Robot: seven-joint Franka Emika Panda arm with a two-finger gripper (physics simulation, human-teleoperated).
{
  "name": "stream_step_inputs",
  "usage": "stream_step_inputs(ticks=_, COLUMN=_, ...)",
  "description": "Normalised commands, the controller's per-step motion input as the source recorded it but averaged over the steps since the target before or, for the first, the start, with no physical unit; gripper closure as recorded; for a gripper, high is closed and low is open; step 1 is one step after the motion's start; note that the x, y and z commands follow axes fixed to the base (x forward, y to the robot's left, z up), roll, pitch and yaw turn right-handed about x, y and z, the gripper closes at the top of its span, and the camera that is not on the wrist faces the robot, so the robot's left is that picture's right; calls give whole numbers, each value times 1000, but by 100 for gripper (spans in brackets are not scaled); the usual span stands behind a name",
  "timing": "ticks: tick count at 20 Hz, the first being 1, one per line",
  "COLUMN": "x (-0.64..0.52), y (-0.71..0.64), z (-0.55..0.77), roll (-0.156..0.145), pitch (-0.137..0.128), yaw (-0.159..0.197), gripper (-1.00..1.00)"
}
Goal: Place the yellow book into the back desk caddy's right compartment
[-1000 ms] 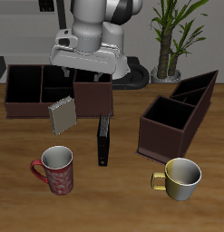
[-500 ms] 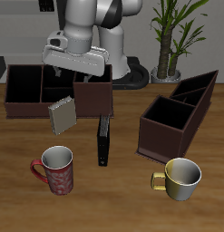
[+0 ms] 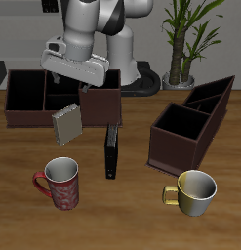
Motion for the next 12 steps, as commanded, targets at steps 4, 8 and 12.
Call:
stream_step_inputs(ticks=4, x=46, y=-33, z=-126, roll=-7, pitch=-4, yaw=-46, gripper=-100)
stream_step_inputs(ticks=8, x=66, y=7, z=-159, roll=7, pitch=-4, yaw=-41, gripper=-100)
stream_step_inputs(ticks=12, x=90, y=-46, z=-210, roll=-1, pitch=4, yaw=-44, gripper=-100)
